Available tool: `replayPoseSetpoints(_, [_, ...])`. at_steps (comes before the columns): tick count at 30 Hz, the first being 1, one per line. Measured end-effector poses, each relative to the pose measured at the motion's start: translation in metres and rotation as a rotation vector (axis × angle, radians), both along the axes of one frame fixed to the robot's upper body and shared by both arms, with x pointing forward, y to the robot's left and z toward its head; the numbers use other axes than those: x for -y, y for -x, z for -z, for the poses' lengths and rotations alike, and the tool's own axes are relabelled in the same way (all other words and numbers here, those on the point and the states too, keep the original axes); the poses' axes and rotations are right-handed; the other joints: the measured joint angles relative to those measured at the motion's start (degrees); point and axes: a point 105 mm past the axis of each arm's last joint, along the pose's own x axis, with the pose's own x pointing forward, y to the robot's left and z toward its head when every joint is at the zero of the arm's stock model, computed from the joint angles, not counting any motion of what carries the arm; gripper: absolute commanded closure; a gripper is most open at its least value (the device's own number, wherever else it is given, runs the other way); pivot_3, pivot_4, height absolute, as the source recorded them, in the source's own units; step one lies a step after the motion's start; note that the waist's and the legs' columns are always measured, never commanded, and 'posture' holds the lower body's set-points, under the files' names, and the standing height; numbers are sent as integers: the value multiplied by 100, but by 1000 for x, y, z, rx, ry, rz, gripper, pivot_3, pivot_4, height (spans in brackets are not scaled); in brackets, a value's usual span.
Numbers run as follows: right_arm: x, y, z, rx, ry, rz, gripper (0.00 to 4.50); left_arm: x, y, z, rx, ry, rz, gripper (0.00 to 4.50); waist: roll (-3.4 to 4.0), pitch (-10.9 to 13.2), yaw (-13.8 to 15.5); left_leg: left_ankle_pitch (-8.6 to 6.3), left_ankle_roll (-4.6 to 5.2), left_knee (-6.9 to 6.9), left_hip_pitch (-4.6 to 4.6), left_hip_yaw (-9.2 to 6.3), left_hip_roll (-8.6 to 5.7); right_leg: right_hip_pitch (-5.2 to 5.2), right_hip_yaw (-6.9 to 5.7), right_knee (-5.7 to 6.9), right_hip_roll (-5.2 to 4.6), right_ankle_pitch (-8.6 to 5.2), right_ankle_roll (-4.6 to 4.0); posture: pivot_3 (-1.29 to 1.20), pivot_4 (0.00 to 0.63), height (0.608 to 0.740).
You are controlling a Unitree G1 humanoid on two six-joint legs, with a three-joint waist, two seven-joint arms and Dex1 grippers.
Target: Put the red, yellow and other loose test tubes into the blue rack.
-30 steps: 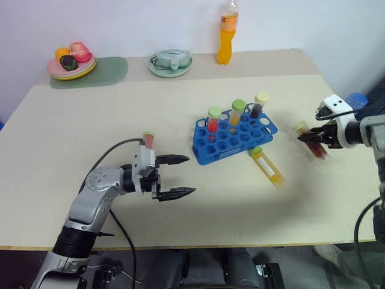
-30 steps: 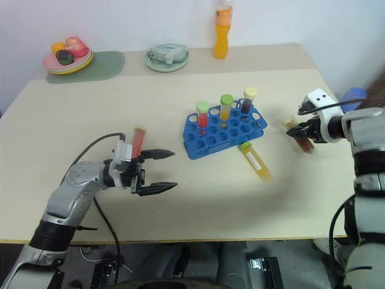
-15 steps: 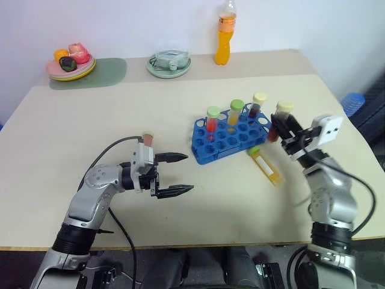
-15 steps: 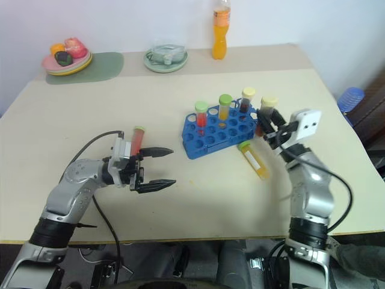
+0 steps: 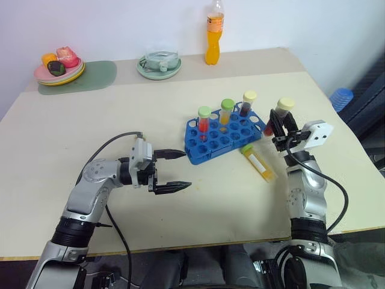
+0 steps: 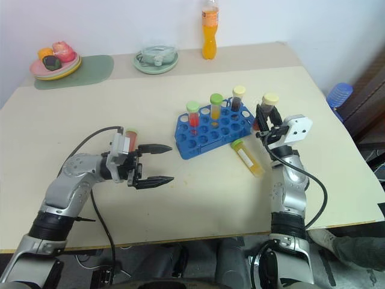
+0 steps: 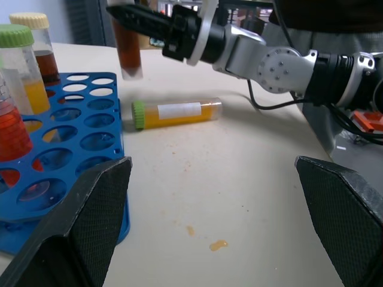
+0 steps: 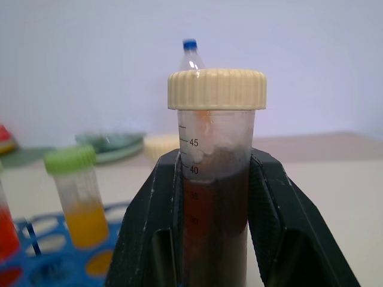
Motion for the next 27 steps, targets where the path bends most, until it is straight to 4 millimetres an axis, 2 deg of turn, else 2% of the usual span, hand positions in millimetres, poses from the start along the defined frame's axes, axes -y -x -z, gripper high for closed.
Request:
replayPoseSetpoints(3, [-4, 0, -7, 30, -26, -31, 3423, 0, 0, 1, -3, -2, -2, 0, 0, 0, -1, 0, 0, -1, 0, 0, 0, 0, 0, 0, 0, 0, 0, 0, 150, 740])
replayPoseSetpoints(9, [-17, -6, -9, 34, -37, -78, 3423, -1, 2, 3, -12, -2, -6, 0, 0, 0, -5, 0, 0, 0, 0, 0, 0, -1, 0, 0, 0, 0, 0, 0, 150, 740])
replayPoseSetpoints(15, [-23, -20, 10, -21, -81, -82, 3423, -1, 5, 5, -18, -3, -10, 0, 2, -1, -8, 0, 0, -1, 1, 0, 0, 0, 0, 1, 0, 0, 0, 0, 150, 740])
replayPoseSetpoints(20, [-19, -30, 11, -19, -93, -55, 3423, -3, 6, 5, -13, -15, -15, 0, 2, -2, -13, 0, 0, -1, 7, 0, 0, 4, 0, 1, 1, 0, 0, 0, 150, 740])
replayPoseSetpoints(27, [-9, -31, 20, -38, -95, -19, 3423, -7, 5, 2, -3, -16, -32, 0, 3, -3, -6, 0, 0, -3, 14, 0, 0, 10, 0, 1, 0, 0, 0, 0, 150, 740])
